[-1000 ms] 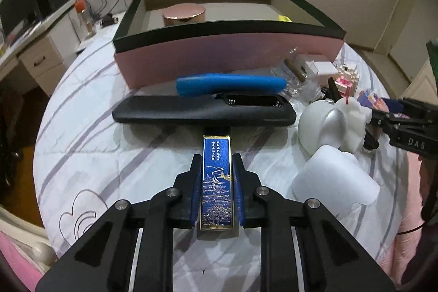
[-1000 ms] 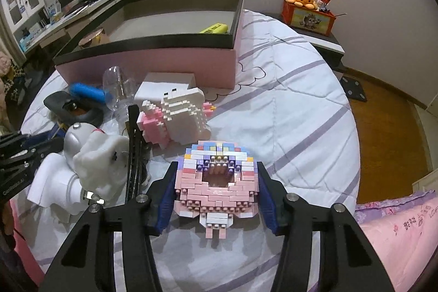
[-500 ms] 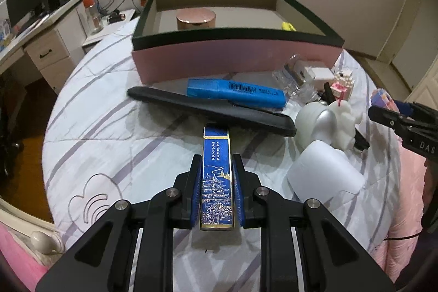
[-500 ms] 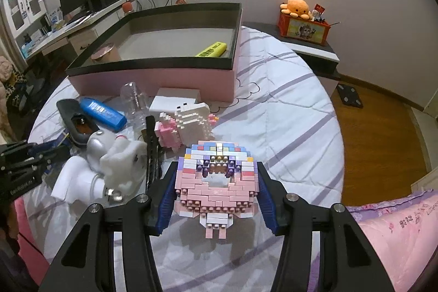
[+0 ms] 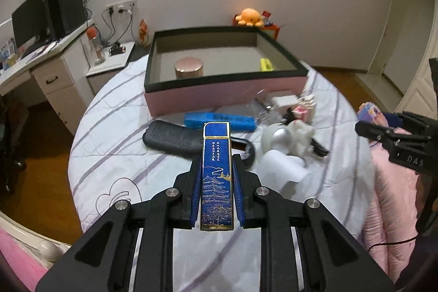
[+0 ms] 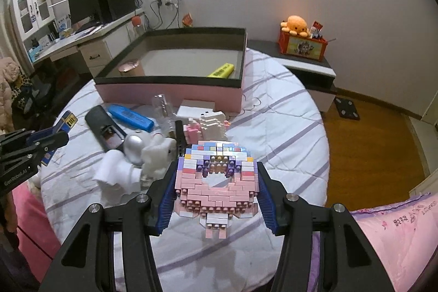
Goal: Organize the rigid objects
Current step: 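Lift and carry the blue box and block donut over the open box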
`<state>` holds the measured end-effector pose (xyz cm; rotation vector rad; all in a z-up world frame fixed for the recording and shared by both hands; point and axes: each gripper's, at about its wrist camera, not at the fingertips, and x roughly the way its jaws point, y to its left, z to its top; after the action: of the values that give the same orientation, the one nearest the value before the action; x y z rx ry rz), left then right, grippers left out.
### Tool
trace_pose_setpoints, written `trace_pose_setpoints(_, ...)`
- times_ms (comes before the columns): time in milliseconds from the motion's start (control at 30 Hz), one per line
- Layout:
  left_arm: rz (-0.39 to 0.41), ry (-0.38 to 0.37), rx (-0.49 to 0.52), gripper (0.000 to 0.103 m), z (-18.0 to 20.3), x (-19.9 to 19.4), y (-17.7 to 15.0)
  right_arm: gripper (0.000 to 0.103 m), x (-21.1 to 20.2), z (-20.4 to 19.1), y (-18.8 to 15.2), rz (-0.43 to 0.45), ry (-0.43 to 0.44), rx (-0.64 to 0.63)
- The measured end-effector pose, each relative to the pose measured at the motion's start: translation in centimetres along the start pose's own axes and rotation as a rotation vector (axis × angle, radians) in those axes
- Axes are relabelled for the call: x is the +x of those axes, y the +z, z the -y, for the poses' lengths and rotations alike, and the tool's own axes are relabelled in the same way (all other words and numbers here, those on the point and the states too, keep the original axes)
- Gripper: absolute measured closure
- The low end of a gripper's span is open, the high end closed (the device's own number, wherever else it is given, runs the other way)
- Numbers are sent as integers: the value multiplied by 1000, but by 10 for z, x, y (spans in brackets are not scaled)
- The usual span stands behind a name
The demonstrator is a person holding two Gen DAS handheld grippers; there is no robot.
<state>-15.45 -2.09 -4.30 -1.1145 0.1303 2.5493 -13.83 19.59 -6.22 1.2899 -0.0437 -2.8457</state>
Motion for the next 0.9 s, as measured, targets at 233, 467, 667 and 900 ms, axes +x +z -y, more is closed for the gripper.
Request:
trace_pose_setpoints(233,63,-9,9,83,10,-30,-6,49,-37,-12,-11,59,7,-24)
trace_pose_setpoints(467,93,-12,17,83,19,-47,-13,49,-58,-19,-17,99,13,-32)
trace_pose_setpoints(667,122,-13,21,82,23,-57,-11,49,-76,-23,-16,143,13,-43)
trace_pose_setpoints(900,116,-10,10,82,20,-52,-8,49,-73,-24,-11,149,19,-44)
